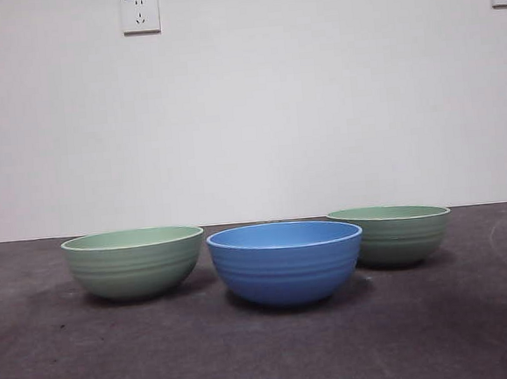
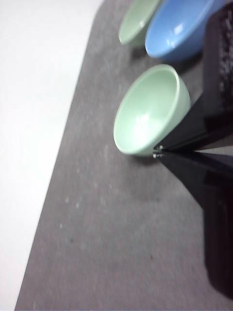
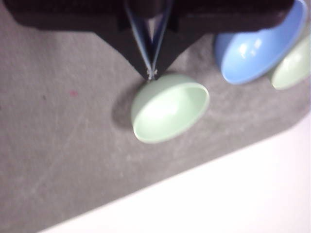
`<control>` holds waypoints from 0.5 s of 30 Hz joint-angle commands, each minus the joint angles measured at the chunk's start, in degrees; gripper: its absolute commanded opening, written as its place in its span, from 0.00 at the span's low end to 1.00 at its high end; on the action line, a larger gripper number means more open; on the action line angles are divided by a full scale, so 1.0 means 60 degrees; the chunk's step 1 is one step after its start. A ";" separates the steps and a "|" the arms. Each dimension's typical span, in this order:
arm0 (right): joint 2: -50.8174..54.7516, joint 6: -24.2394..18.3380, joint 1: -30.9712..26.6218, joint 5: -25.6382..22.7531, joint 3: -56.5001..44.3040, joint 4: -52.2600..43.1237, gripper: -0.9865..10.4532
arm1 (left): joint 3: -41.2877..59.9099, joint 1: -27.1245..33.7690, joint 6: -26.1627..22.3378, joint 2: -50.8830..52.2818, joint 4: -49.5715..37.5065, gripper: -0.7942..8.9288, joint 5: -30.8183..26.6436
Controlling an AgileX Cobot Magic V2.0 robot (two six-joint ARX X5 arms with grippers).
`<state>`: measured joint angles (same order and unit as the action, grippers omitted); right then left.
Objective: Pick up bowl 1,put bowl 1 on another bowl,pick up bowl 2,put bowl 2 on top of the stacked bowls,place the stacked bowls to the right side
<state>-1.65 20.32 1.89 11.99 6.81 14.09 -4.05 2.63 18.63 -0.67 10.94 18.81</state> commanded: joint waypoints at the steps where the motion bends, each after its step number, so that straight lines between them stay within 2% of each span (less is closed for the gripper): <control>1: -0.0350 0.0215 0.0018 0.0025 0.0550 -0.0018 0.08 | -0.0488 0.0036 0.0401 -0.0164 0.0204 0.08 0.0171; 4: -0.0980 0.0120 0.0018 0.0189 0.1286 0.0280 0.08 | -0.1089 0.0036 0.0390 -0.0554 0.0648 0.08 0.0219; 7: -0.1792 -0.0281 0.0022 0.0492 0.2135 0.0772 0.08 | -0.1708 0.0036 0.0248 -0.1104 0.0925 0.08 0.0590; 11: -0.3031 -0.1002 0.0036 0.0863 0.3413 0.1858 0.08 | -0.2557 0.0036 -0.0273 -0.1993 0.1311 0.07 0.1319; 15: -0.4269 -0.1916 0.0102 0.1515 0.4761 0.3177 0.08 | -0.3570 0.0033 -0.1166 -0.3009 0.2233 0.07 0.1923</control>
<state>-26.50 12.34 2.33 20.56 34.35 32.64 -24.97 2.63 15.18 -18.20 24.05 29.71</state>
